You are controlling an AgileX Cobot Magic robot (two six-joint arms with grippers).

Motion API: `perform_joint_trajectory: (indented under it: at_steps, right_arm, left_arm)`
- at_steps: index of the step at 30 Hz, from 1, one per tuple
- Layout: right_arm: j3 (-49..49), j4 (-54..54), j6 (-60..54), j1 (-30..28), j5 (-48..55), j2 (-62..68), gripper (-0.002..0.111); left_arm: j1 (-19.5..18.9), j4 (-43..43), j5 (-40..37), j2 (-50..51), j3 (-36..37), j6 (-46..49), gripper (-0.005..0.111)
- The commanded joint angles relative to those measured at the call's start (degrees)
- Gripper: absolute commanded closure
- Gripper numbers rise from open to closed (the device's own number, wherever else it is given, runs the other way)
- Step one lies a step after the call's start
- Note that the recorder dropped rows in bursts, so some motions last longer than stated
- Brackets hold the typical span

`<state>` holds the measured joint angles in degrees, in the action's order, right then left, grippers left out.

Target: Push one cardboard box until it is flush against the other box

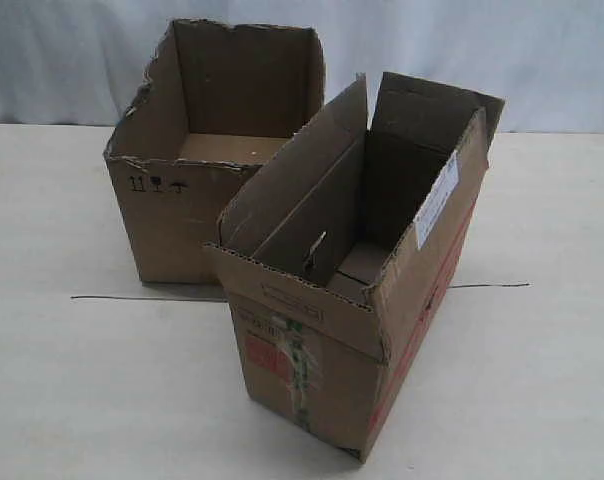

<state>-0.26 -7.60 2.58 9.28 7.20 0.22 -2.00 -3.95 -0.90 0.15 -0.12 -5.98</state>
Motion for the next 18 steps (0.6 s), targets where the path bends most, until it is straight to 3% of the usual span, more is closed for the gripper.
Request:
perform_joint_trajectory:
  at_steps: [1, 4, 8, 16, 18]
  right_arm:
    - [0.26, 7.6, 0.11, 0.17, -8.69, -0.22, 0.103]
    - [0.26, 22.02, 0.11, 0.17, -14.96, -0.22, 0.103]
    - [0.26, 33.64, 0.11, 0.17, -20.28, -0.22, 0.103]
    - [0.26, 34.29, 0.16, 0.17, -23.87, -0.22, 0.103]
    - [0.26, 34.07, 9.41, 0.17, -28.85, -0.22, 0.103]
  left_arm:
    - [0.0, -0.01, 0.14, -0.15, 0.12, -0.33, 0.107]
    - [0.0, -0.01, 0.14, -0.15, 0.12, -0.33, 0.107]
    - [0.0, -0.01, 0.14, -0.15, 0.12, -0.33, 0.107]
    - [0.0, -0.11, 0.14, -0.15, 0.12, -0.33, 0.107]
    - [0.0, -0.11, 0.14, -0.15, 0.12, -0.33, 0.107]
